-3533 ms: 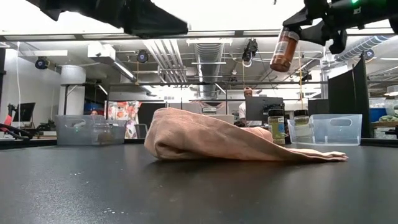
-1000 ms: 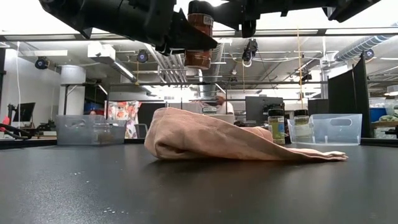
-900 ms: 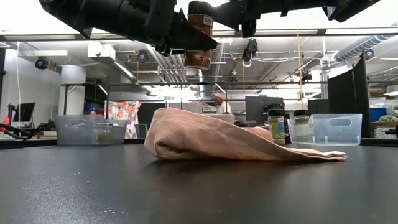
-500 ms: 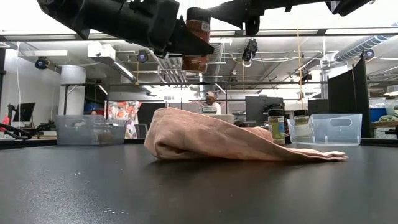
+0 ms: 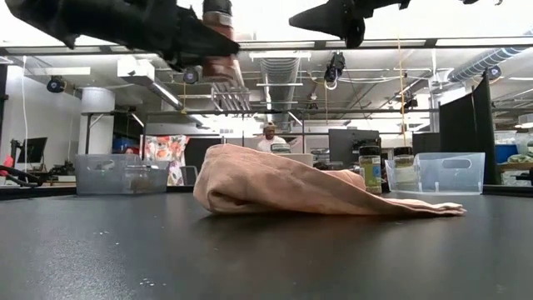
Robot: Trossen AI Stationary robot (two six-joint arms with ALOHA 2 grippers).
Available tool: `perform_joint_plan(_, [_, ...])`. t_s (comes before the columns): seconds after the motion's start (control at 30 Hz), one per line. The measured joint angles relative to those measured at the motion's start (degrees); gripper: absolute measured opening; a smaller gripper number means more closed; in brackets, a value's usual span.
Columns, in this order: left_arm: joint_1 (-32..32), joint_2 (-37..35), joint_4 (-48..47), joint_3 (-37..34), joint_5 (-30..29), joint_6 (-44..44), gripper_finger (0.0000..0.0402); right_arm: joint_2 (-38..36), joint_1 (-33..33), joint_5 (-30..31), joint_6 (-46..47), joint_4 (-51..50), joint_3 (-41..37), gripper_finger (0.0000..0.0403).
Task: Sort spices by type
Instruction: Put the black brown spice bottle into the transparent bin
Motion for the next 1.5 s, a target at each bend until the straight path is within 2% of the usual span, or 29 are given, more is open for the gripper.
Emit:
perform_joint_plan(0.2, [-1.55, -8.53, 2.57, -5.49, 0.51, -0.14, 0.0142, 1.49, 0.0, -0.02, 0.08, -2.15, -0.02, 0.0248])
perform_joint_plan(0.37, [-2.45, -11.92, 8.63, -9.34, 5.16, -0.16, 0.0142, 4.69, 0.0, -0.47, 1.06, -1.05, -0.04, 0.0245])
perform_joint_plan(0.53, [-2.53, -11.88, 10.65, -10.57, 5.2, -1.06, 0.0142, 8.21, 0.0, -0.61, 1.11, 0.24, 0.5, 0.0255])
perform_joint_plan(1.03, [-2.6, -9.32, 11.46, -10.53, 5.22, -1.46, 0.0142, 17.76, -0.02, -0.6, -1.04, -1.11, 9.24, 0.03])
perform_joint_plan(1.5, [-2.6, -8.54, 11.79, -10.7, 5.22, -1.47, 0.0142, 18.95, -0.02, -0.61, -1.06, -3.34, 11.3, 0.0333])
